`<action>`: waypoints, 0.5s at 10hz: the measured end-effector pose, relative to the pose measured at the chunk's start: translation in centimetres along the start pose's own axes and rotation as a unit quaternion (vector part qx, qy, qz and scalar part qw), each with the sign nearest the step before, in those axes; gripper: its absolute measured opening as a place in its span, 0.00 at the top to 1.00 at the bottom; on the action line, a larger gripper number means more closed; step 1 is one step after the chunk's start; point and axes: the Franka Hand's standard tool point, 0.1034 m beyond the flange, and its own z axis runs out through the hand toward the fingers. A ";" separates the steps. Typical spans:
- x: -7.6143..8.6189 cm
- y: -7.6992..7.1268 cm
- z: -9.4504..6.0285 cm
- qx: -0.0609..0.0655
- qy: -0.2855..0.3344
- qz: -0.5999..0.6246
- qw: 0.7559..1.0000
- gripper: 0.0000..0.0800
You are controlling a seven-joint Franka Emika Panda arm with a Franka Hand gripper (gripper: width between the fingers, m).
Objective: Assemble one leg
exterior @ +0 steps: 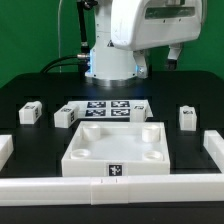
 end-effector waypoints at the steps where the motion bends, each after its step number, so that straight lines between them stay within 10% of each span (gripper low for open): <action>1: -0.1 0.0 0.0 -0.008 -0.005 0.001 1.000 0.19; 5: -0.1 -0.1 0.1 -0.007 -0.005 0.002 1.000 0.19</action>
Offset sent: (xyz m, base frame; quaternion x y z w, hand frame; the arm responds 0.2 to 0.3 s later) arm 0.0000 0.0000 0.0000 0.0000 0.0000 0.0000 1.0000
